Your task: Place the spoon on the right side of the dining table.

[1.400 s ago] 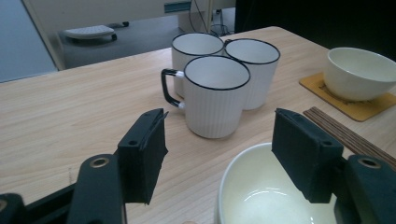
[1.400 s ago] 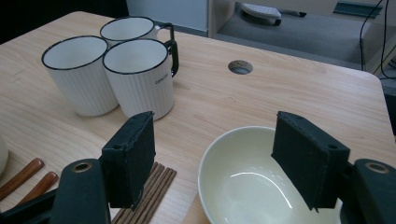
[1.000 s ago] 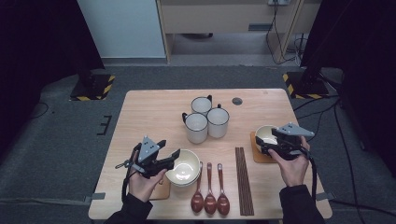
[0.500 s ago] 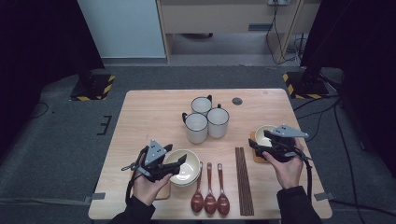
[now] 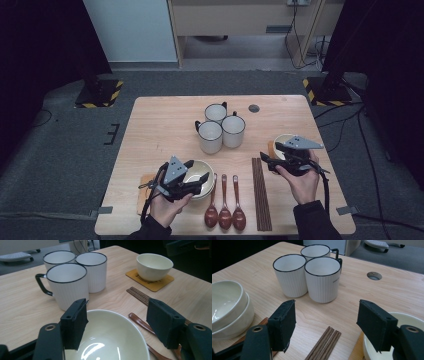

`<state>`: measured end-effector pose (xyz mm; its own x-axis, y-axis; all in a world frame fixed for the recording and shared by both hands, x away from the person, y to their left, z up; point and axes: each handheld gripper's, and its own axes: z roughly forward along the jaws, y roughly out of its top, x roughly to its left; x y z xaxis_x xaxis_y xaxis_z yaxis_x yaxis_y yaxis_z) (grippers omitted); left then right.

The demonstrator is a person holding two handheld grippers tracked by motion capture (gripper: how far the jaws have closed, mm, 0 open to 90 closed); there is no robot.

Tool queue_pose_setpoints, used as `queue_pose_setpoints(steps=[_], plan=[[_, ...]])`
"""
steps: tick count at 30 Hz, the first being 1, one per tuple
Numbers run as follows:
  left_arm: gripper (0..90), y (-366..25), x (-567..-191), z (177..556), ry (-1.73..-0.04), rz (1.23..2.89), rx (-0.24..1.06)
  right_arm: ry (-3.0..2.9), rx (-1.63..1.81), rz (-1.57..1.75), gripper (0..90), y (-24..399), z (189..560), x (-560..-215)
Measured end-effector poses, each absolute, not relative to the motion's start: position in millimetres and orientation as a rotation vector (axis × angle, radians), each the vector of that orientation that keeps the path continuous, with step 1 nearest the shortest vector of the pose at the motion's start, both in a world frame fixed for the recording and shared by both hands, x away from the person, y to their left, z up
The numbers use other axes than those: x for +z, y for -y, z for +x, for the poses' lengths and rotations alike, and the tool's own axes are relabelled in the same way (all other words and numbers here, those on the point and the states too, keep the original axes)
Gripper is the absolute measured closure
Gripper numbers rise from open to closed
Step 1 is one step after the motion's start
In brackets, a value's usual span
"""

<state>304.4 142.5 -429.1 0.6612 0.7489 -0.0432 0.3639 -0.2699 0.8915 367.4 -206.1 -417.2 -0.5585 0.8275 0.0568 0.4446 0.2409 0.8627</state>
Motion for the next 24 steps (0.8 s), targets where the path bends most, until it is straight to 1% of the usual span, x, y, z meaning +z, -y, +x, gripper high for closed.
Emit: queue_pose_setpoints(steps=[13, 24], plan=[[31.3, -125, -438, 296, -0.819, 1.918, 0.442, -2.142, 1.277, 1.144, 31.5, 194, 365, -420], [35.8, -115, -444, 291, -0.773, 1.939, 0.414, -2.149, 1.298, 1.138, 32.1, 189, 362, -420]])
